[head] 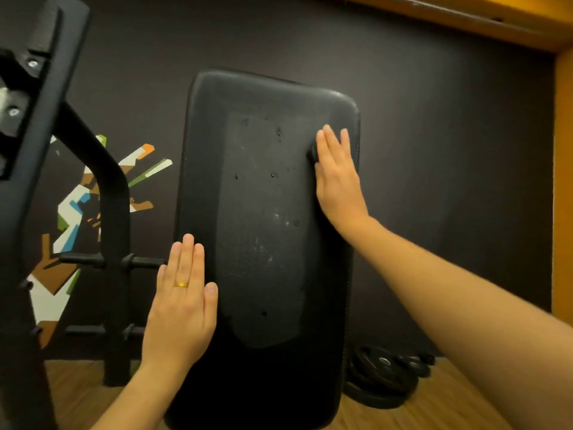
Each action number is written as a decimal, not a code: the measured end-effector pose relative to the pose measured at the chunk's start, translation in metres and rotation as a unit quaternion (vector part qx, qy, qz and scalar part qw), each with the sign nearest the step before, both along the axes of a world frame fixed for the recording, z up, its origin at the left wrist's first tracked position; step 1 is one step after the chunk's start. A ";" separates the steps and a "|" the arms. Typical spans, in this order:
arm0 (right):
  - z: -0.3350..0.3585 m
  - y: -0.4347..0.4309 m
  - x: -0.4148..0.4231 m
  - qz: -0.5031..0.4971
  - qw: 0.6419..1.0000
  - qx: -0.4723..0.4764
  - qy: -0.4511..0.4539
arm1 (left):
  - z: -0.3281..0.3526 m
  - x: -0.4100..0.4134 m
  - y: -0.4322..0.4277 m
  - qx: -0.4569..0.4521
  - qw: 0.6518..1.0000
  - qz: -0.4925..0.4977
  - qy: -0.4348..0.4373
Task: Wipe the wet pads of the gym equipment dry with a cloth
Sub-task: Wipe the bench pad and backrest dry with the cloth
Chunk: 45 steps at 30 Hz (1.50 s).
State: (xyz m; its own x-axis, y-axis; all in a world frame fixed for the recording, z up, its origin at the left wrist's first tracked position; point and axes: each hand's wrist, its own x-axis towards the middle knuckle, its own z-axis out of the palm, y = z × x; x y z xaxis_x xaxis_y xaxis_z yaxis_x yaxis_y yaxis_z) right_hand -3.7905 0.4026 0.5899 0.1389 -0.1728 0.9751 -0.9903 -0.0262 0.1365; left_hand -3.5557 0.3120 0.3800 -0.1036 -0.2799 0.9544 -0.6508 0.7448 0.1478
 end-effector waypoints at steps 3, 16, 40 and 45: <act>0.048 -0.005 0.004 0.015 0.999 -0.010 -0.027 | 0.000 0.000 -0.003 -0.002 1.000 -0.003 0.002; -0.100 0.020 0.010 -0.040 0.999 0.028 0.007 | -0.003 -0.001 -0.006 -0.005 1.000 0.003 -0.005; 0.030 -0.020 0.046 -0.040 0.997 -0.029 -0.054 | -0.001 -0.003 -0.007 -0.006 1.000 0.004 0.003; -0.022 -0.005 0.039 -0.033 0.999 0.000 0.010 | -0.001 -0.002 -0.004 -0.004 1.000 0.023 -0.009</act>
State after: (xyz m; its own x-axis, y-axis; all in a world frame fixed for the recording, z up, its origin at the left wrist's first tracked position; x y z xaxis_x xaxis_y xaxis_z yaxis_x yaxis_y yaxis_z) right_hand -3.7513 0.3977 0.5678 0.1475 -0.1826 0.9721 -0.9868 0.0396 0.1572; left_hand -3.5582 0.3075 0.3794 -0.1069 -0.2780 0.9546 -0.6872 0.7146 0.1311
